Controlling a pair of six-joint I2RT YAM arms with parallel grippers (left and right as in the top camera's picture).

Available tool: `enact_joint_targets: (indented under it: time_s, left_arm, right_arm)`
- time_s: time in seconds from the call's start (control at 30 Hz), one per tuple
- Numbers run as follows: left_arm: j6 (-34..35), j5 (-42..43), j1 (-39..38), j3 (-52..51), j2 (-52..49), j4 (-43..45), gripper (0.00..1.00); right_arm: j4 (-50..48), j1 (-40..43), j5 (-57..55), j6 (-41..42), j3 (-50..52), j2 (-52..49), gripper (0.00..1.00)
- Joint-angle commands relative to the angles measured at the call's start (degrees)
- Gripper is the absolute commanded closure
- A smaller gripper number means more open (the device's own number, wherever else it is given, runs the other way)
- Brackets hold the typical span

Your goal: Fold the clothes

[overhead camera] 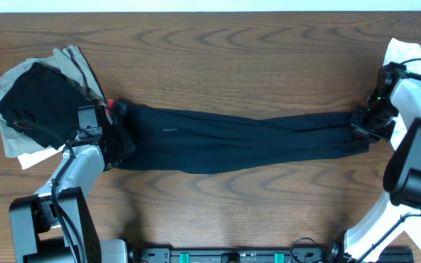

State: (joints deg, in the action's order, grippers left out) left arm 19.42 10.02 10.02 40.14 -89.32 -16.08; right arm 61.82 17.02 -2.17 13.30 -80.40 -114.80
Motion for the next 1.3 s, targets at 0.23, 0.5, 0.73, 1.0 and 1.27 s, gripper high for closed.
enact_joint_targets:
  time_s: [0.23,0.5,0.73,1.0,1.27]
  left_arm:
    - [-0.6,-4.1,0.5,-1.4,-0.6,-1.9,0.69]
    - [-0.6,-4.1,0.5,-1.4,-0.6,-1.9,0.69]
    - [-0.6,-4.1,0.5,-1.3,-0.6,-1.9,0.69]
    - [-0.5,-4.1,0.5,-1.3,-0.6,-1.9,0.69]
    - [-0.6,-4.1,0.5,-1.3,-0.6,-1.9,0.69]
  right_arm:
    - [-1.2,0.6,-0.8,-1.8,0.2,11.1,0.59]
    - [-1.7,0.7,-0.8,-2.0,0.7,6.6,0.58]
    - [-4.0,0.7,-0.7,-2.7,0.7,3.1,0.59]
    - [-5.9,0.7,-0.8,-2.7,0.7,3.0,0.65]
    - [-6.2,0.7,-0.8,-2.7,0.7,2.4,0.64]
